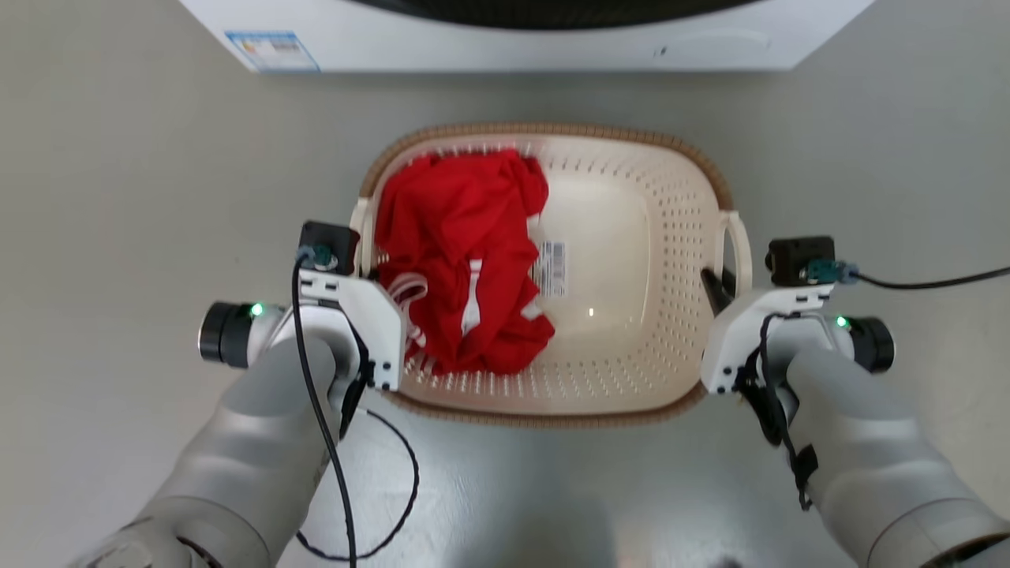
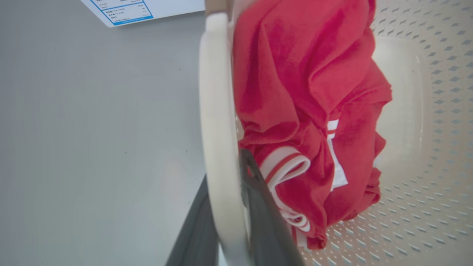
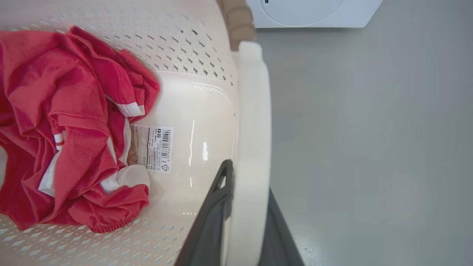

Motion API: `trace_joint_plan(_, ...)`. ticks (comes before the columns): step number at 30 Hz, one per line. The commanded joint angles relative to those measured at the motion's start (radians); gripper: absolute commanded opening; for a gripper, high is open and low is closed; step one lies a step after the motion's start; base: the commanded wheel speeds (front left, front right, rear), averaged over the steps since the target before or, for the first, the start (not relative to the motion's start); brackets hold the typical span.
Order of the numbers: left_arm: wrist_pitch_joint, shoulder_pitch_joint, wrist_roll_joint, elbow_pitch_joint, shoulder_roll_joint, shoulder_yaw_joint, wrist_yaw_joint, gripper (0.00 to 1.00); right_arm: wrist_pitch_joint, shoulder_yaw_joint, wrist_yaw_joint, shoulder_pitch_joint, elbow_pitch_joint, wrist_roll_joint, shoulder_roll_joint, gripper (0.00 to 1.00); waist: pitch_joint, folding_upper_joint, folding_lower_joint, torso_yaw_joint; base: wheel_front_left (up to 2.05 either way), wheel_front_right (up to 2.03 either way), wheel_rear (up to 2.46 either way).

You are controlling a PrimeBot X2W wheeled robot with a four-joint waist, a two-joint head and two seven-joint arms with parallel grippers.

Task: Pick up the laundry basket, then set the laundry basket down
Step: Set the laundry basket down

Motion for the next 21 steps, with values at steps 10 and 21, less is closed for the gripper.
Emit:
trace_joint_plan(10,-0.064,-0.103,0.005,0.003,0.033,0.023,0.021,0.0,-0.043,-0.07,0.007,-0.038,-0.012,-0.109,0.011,0.0,0.136,0.0,0.0,0.005,0.0,0.0,0.0)
trace_joint_plan(21,-0.102,-0.14,0.001,0.007,0.043,0.037,0.021,0.0,-0.07,-0.139,0.007,-0.088,-0.012,-0.18,0.011,0.0,0.204,0.0,0.0,0.001,0.0,0.0,0.0)
